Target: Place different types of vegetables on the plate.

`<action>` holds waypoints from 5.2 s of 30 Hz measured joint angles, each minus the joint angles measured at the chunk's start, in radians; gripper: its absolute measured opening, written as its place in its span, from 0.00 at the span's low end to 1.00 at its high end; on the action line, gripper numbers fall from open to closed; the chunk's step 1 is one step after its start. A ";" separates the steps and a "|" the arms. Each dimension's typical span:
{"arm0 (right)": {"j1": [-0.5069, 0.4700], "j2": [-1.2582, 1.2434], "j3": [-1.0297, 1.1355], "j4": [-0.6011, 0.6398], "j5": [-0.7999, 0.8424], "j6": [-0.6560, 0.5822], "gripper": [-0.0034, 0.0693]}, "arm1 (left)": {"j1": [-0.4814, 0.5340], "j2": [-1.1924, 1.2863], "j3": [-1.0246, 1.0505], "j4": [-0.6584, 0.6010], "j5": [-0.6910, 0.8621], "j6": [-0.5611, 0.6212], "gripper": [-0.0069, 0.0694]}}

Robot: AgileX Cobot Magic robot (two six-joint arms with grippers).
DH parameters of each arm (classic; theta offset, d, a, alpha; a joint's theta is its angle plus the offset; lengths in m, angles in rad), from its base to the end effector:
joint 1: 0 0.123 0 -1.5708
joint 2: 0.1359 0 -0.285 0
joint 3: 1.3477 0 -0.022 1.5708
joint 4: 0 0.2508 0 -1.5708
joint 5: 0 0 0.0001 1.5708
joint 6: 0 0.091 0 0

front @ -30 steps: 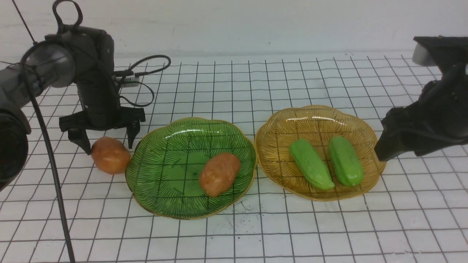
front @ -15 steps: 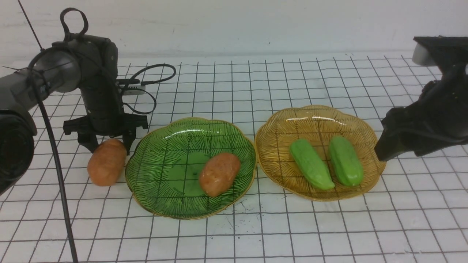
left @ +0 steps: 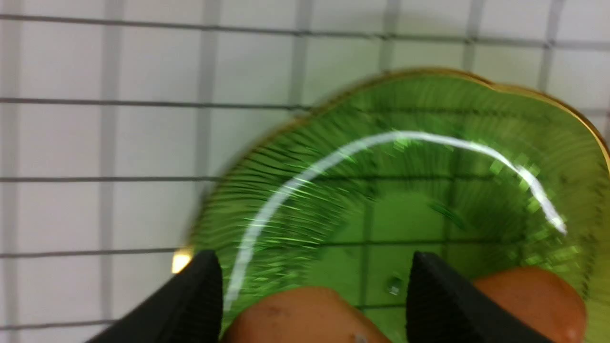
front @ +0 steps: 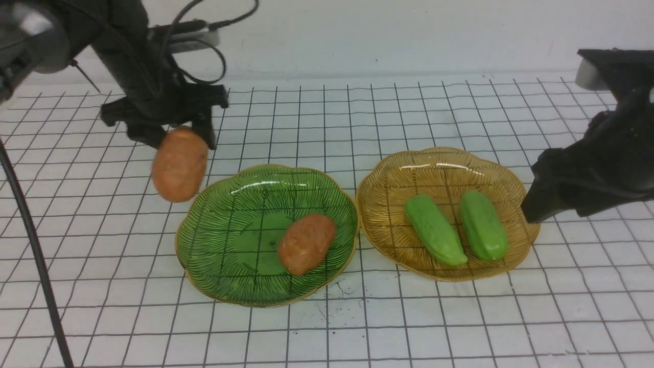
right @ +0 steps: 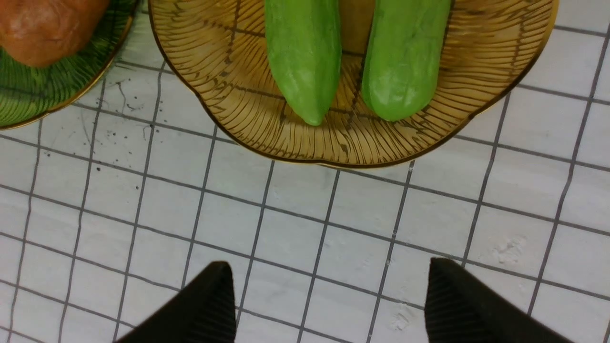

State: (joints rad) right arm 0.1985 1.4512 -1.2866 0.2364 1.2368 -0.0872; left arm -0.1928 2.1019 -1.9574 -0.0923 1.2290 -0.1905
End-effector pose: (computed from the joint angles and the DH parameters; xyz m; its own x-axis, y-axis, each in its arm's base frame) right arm 0.2701 0.0749 0.3248 -0.9439 -0.1982 -0.2641 -0.2571 0.9430 0.2113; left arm 0.4435 -0.0946 0.2675 -0.9659 -0.0345 -0.2568 0.0028 0.9897 -0.1432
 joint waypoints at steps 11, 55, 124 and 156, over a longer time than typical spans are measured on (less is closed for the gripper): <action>0.000 -0.004 0.007 0.001 0.003 -0.029 0.71 | -0.115 0.084 0.002 0.049 0.000 0.022 0.67; 0.000 -1.161 0.967 -0.015 -0.990 -0.131 0.03 | -0.138 0.054 -0.176 0.078 0.006 0.239 0.08; -0.201 -1.459 1.311 -0.127 -0.862 -0.119 0.03 | -0.138 -1.824 1.430 0.034 -0.626 0.051 0.08; -0.201 -1.459 1.311 -0.127 -0.862 -0.119 0.03 | 0.033 -2.106 1.928 0.117 -0.867 0.051 0.08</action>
State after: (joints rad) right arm -0.0024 -0.0081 0.0240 0.1091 0.3750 -0.2057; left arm -0.1596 -0.0037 -0.0299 0.0246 0.3620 -0.1393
